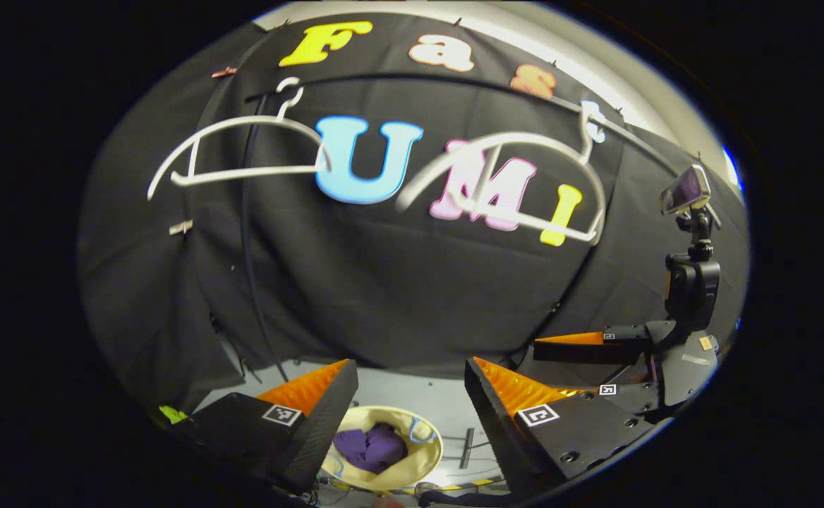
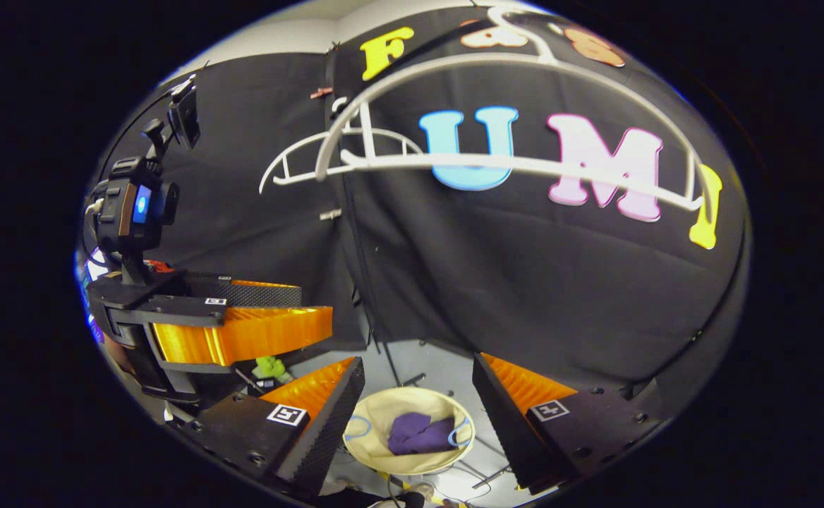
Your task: Grasp the clothes on the hanger with both hands and then place them into the laundry hamper below.
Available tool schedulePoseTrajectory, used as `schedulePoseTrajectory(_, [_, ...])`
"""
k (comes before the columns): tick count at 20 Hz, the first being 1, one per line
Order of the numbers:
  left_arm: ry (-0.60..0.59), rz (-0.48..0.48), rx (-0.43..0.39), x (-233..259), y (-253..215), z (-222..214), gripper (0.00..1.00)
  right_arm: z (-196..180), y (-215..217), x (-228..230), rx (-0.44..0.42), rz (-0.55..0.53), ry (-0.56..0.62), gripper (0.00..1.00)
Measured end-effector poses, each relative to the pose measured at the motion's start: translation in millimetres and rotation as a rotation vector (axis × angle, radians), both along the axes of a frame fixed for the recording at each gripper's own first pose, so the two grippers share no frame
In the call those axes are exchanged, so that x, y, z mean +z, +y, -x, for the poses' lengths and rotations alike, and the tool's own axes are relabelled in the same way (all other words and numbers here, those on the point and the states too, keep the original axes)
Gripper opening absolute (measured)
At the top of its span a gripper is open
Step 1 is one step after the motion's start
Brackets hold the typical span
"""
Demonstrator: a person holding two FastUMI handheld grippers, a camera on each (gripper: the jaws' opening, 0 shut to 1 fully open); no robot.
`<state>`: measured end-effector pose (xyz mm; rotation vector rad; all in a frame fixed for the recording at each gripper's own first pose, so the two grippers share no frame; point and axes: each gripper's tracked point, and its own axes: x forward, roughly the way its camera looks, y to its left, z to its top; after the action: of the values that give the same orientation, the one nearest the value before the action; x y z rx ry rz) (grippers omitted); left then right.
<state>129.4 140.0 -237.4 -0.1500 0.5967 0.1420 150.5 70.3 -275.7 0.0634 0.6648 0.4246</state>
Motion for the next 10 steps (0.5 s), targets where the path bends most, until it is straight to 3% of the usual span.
schedulePoseTrajectory(5, [-0.217, -0.081, -0.144, 94, -30, 12, 0.95, 4, -18, 98, -0.146, 0.002, -0.241, 0.98])
schedulePoseTrajectory(10, [-0.419, -0.109, -0.225, 167, -48, 60, 0.95, 49, -10, 181, -0.262, -0.022, -0.473, 0.98])
